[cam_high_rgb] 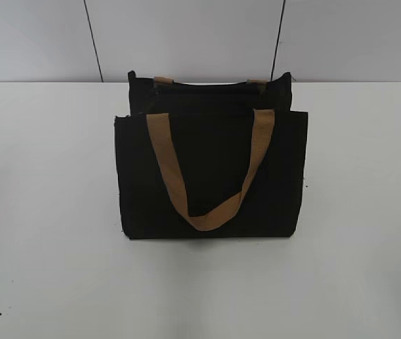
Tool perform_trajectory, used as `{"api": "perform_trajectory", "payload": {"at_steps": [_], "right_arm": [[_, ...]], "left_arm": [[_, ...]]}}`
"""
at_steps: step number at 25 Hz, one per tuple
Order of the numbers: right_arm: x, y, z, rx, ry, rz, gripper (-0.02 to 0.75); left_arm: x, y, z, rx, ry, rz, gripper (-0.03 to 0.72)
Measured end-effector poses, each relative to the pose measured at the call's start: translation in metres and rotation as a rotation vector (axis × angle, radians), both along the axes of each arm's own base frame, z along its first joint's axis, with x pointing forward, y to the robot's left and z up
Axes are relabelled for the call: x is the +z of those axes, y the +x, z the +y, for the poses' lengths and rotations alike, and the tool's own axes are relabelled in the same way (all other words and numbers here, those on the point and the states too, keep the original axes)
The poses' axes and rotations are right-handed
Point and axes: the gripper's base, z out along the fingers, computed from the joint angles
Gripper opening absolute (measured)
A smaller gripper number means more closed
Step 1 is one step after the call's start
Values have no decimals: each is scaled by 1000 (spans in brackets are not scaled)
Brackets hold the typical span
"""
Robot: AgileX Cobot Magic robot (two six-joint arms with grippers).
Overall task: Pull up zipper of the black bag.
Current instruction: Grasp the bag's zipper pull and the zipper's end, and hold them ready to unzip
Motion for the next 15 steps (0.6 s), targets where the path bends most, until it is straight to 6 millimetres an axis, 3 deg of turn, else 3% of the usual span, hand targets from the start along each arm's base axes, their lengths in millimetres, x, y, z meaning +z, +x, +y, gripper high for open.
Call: {"api": "perform_trajectory", "payload": {"at_steps": [6,11,15], "right_arm": [[0,0,0,0,0,0,577],[0,0,0,1,1,0,577],[0,0,0,1,2,0,577]], "left_arm": [[-60,56,-3,-46,-100,96,400],[-100,93,-28,-339,-160,156,396],[-139,111,-47,-572,-175,259,396]]}}
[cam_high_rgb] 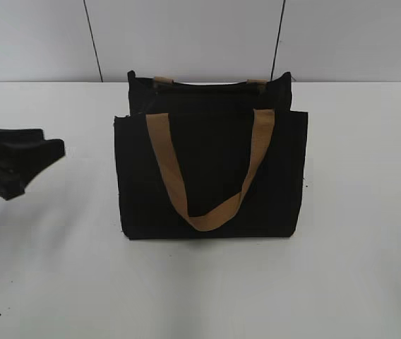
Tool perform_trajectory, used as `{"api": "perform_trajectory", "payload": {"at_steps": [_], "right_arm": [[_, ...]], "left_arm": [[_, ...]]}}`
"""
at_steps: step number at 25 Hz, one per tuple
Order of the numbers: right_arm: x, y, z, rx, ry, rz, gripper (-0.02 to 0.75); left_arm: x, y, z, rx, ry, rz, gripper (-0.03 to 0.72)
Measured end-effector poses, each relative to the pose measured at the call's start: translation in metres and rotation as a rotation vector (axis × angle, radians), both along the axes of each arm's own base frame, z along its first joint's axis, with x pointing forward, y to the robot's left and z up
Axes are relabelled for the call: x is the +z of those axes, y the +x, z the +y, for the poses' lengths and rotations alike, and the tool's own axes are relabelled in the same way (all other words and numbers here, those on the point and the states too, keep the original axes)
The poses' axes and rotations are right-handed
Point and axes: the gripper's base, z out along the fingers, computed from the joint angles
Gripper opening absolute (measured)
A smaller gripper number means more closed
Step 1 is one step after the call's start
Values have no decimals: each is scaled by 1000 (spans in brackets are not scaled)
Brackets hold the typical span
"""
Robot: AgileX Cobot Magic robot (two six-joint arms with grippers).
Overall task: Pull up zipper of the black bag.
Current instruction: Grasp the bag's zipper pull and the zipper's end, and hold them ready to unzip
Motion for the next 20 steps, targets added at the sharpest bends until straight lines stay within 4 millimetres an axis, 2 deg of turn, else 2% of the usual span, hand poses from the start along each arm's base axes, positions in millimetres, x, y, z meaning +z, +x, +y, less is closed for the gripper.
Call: {"api": "perform_trajectory", "payload": {"at_steps": [5,9,17,20], "right_arm": [[0,0,0,0,0,0,577],[0,0,0,0,0,0,577],[0,0,0,0,0,0,577],[0,0,0,0,0,0,577]], "left_arm": [[-24,24,-20,-330,40,12,377],[-38,44,-25,-467,62,8,363],[-73,78,-30,-569,31,31,354],[-84,89,-39,-598,29,31,343]]}}
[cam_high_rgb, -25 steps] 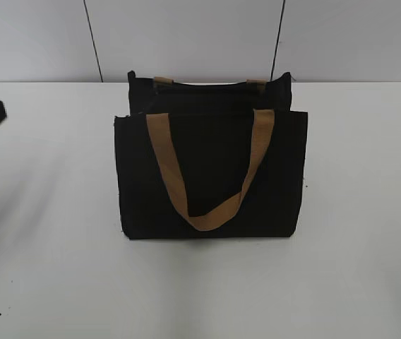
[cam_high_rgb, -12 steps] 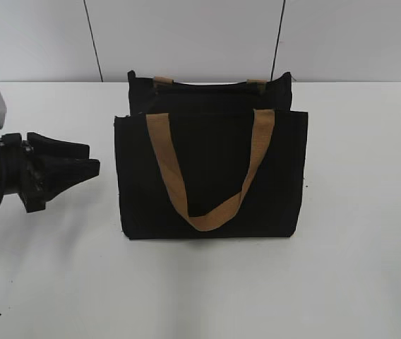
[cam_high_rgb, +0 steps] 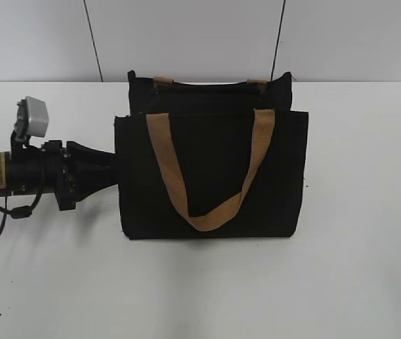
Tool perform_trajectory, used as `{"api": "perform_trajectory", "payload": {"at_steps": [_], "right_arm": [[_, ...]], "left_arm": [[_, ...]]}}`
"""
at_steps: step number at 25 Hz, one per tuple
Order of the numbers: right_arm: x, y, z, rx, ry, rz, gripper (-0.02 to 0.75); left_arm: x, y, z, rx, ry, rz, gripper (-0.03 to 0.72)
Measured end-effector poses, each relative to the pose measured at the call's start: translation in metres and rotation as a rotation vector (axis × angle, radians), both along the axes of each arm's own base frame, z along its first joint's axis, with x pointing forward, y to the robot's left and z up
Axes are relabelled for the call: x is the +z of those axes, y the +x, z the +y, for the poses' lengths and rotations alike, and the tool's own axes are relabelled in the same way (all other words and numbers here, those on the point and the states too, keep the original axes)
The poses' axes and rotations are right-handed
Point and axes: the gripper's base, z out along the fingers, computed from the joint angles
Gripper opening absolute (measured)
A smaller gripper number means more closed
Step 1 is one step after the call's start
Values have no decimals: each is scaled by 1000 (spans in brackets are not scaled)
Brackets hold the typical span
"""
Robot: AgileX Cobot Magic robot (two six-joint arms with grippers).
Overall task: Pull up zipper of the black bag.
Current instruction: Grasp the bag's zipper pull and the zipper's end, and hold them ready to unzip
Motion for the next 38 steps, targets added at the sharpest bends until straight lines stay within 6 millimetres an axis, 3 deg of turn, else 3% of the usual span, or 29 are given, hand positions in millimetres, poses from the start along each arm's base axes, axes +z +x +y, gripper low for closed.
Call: {"api": "perform_trajectory", "payload": {"at_steps": [6,11,13,15,18,30,38], "right_arm": [[0,0,0,0,0,0,577],[0,0,0,0,0,0,577],[0,0,0,0,0,0,577],[0,0,0,0,0,0,577],[0,0,0,0,0,0,577],[0,0,0,0,0,0,577],[0,0,0,0,0,0,577]], "left_arm": [[-5,9,-29,-65,-18,-19,335],[-12,15,-43,-71,-32,-18,319],[-14,18,-45,-53,-42,-13,254],[-13,19,-46,-41,-47,-15,118],[-11,19,-46,-32,-49,-19,46],[45,1,-27,145,238,-84,37],[88,-10,-17,279,240,-193,36]]}}
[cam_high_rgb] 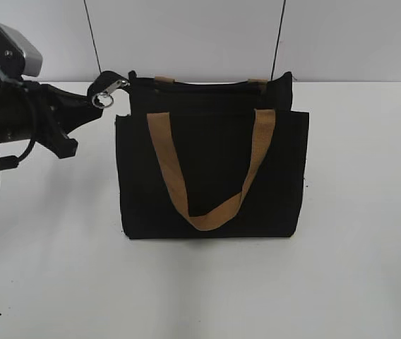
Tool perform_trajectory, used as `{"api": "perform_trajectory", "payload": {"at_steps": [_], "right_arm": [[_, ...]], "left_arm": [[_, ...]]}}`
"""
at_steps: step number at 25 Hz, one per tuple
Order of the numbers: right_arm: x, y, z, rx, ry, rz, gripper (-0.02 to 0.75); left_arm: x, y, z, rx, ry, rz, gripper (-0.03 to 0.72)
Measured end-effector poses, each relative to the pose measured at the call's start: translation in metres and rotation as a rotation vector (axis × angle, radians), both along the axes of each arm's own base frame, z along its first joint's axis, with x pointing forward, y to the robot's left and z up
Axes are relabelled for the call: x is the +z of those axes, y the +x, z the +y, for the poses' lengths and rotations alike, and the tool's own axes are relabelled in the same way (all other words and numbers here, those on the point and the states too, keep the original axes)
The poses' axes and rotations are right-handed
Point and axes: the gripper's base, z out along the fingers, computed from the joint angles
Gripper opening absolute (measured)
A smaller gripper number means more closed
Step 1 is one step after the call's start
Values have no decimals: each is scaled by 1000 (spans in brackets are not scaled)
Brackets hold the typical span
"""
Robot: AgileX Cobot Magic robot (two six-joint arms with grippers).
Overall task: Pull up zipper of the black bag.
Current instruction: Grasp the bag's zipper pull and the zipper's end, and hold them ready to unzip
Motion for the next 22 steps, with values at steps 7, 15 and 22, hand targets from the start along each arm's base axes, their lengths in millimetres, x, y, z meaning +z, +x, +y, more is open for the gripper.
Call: {"api": "perform_trajectory", "payload": {"at_steps": [7,15,22], "right_arm": [[0,0,1,0,27,0,577],[22,32,9,30,194,21,577],[32,101,13,117,189,175,577]], "left_arm": [[28,-5,2,33,-59,-51,36],[44,-12,2,37,-114,-40,36],[50,-9,1,40,-133,-42,36]]}}
